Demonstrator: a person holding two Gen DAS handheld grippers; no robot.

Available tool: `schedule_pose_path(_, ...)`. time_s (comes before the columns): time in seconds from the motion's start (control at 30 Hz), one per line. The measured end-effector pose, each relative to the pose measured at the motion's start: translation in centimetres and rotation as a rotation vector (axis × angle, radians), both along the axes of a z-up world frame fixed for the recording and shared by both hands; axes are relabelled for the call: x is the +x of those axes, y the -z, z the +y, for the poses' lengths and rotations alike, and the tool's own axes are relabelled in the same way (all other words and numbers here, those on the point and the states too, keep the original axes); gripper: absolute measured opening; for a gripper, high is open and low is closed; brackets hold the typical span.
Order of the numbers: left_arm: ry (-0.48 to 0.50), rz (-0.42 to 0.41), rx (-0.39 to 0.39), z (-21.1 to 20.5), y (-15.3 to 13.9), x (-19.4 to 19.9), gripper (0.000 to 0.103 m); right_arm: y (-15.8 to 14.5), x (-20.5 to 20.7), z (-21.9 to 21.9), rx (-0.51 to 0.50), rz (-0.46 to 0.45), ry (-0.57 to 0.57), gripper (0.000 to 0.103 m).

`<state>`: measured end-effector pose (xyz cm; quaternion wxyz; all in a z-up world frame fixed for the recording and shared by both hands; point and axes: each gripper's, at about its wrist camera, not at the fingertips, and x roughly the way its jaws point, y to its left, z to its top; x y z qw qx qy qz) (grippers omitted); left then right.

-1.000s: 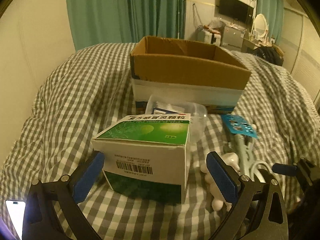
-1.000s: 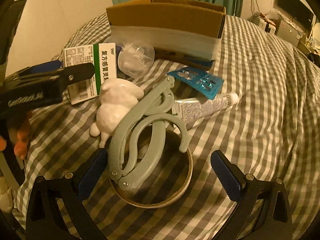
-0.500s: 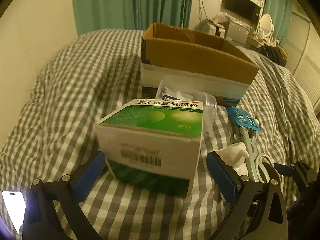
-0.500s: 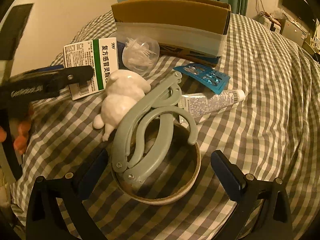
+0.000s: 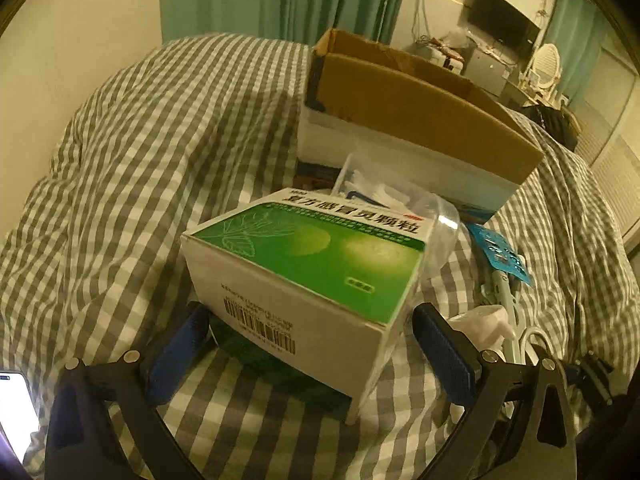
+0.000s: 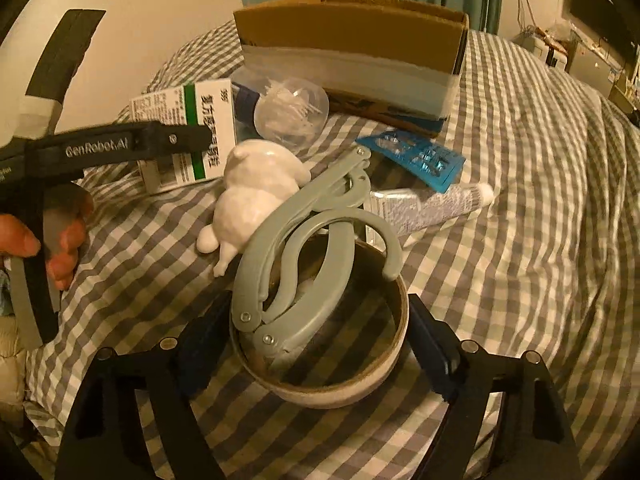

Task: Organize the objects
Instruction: 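Grasp the masking tape roll with the right tool while the left tool reaches toward the medicine box, then grasp the white ceramic figurine with the left tool while the right tool holds the tape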

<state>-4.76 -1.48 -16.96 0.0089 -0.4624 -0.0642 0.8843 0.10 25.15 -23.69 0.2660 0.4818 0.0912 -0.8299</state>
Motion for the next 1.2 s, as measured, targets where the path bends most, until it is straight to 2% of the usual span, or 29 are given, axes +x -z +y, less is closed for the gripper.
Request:
schedule_pose_path(0.07,0.000,0.016,-0.001,0.1,-0.4,0.4,0.096,-0.8,0.1,0.2,-0.007,0.020,0.003,0.082)
schedule_pose_path(0.23,-0.007,0.038,0.031,-0.6,-1.3,1.7,0.075,-2.4,0.8,0.7,-0.018,0.059,0.018,0.082)
schedule_pose_path(0.63,-0.011,0.051,0.011,-0.6,-3.0,4.7,0.036,-6.2,1.8,2.4,-0.022,0.163,0.056,0.081)
schedule_pose_path(0.73,-0.013,0.060,0.006,-0.4,-3.3,5.3,0.029,-7.1,1.8,2.7,-0.028,0.189,0.064,0.081)
schedule_pose_path(0.9,-0.008,0.089,0.001,-0.3,-4.5,5.9,0.024,-8.0,1.9,3.2,-0.033,0.221,0.081,0.081)
schedule_pose_path(0.97,-0.007,0.098,-0.008,-0.2,-4.9,6.0,0.017,-8.1,1.7,3.6,-0.035,0.224,0.091,0.081)
schedule_pose_path(1.0,-0.008,0.105,-0.012,-0.2,-5.0,6.0,0.005,-8.1,1.6,3.7,-0.037,0.225,0.096,0.081)
schedule_pose_path(1.03,-0.008,0.109,-0.016,-0.2,-5.2,6.0,0.000,-8.1,1.5,3.9,-0.040,0.226,0.101,0.081)
schedule_pose_path(1.2,-0.003,0.115,-0.042,-0.4,-5.9,6.0,0.000,-8.5,1.5,4.5,-0.047,0.232,0.111,0.081)
